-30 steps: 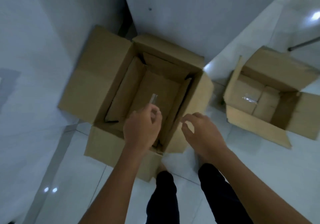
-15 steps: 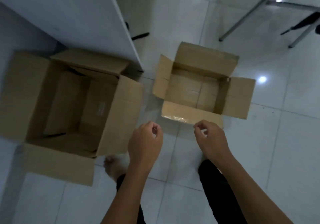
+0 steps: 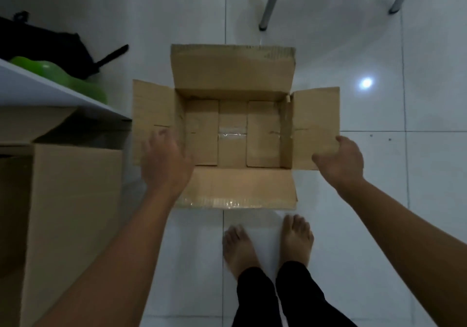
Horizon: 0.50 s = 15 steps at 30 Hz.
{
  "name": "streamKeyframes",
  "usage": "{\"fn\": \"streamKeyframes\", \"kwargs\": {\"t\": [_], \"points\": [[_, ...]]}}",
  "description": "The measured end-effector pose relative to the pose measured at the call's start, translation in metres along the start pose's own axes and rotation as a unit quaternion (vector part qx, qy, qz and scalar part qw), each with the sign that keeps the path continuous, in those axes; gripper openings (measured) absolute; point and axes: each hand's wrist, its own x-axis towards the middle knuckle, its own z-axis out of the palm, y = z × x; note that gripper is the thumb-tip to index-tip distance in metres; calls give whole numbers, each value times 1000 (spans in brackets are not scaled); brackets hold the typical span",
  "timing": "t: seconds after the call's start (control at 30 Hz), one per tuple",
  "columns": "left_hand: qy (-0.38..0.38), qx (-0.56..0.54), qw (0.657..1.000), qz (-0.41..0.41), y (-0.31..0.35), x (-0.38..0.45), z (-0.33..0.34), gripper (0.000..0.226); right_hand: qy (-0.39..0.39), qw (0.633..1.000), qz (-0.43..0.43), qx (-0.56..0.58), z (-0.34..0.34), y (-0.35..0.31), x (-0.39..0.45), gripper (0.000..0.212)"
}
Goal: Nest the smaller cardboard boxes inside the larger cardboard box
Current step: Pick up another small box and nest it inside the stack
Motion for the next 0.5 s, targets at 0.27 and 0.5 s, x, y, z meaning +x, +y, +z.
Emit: {"fn": "streamKeyframes", "kwargs": {"t": [0.27,0.5], "points": [[48,-38,977,-206,-27,45,26,92,53,990,99,89,37,7,50,79],[71,-234,929,-277,-45,63,11,57,-86,982,44,165,33,-2,30,40]]}}
